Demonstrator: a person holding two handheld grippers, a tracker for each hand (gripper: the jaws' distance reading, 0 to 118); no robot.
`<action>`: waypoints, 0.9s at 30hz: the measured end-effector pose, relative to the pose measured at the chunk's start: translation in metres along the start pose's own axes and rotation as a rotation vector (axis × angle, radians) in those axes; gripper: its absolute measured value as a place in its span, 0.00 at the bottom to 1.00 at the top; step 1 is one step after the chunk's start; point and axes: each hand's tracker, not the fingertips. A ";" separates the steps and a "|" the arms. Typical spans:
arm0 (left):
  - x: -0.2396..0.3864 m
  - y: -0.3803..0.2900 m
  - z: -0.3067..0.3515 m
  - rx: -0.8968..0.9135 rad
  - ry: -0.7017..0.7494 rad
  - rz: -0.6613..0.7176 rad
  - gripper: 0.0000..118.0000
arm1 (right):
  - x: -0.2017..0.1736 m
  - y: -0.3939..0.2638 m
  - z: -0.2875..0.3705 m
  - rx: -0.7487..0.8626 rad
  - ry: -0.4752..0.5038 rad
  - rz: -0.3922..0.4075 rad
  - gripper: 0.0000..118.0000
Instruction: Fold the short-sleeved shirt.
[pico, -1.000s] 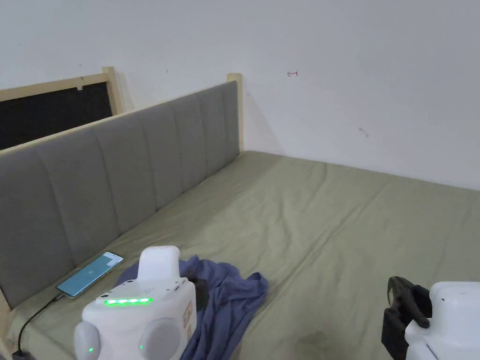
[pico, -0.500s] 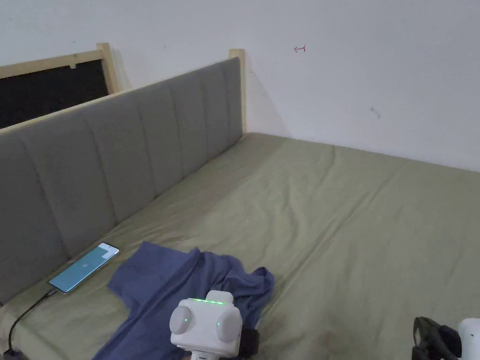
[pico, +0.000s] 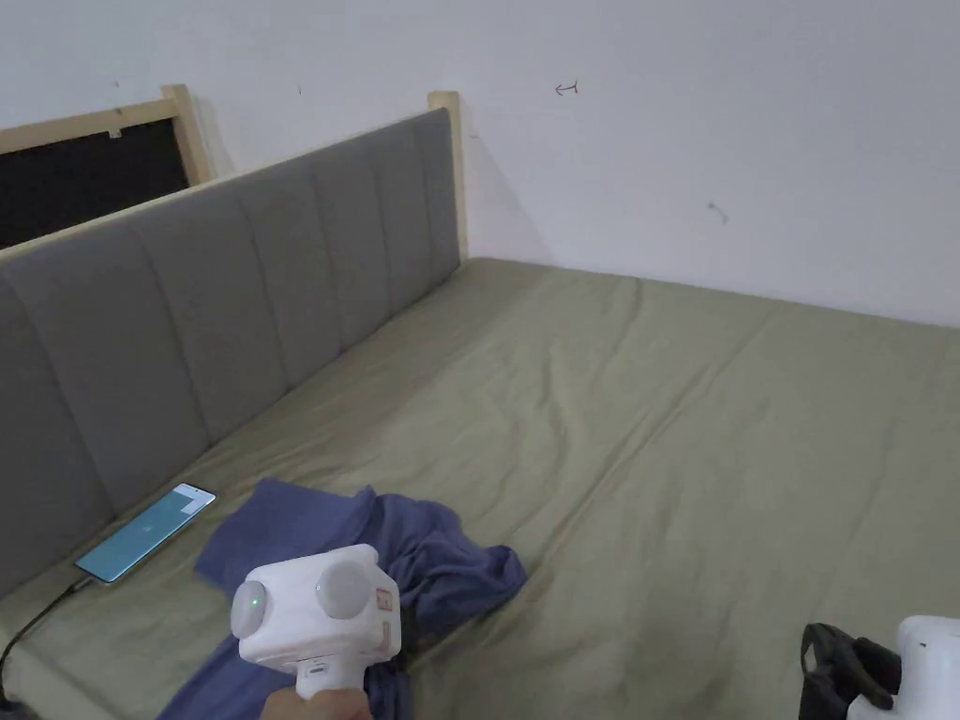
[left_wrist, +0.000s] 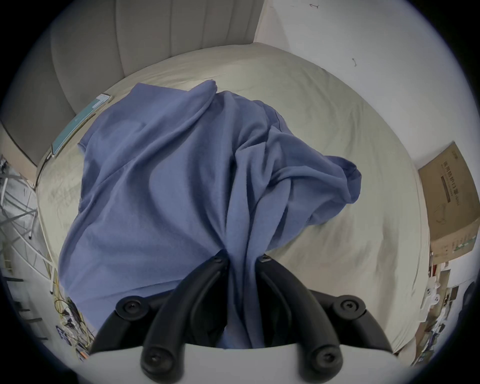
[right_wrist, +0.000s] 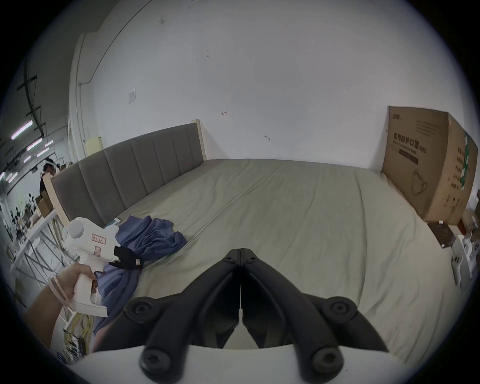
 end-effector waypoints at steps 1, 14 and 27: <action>0.001 0.000 0.002 0.002 -0.003 0.008 0.12 | 0.002 -0.001 0.001 0.001 0.001 -0.012 0.00; 0.100 0.037 0.092 0.154 -0.216 -0.172 0.12 | 0.040 0.012 0.043 0.086 -0.088 -0.092 0.00; 0.438 -0.103 0.165 0.017 -0.976 -0.640 0.12 | 0.146 0.019 0.173 0.274 -0.439 -0.201 0.00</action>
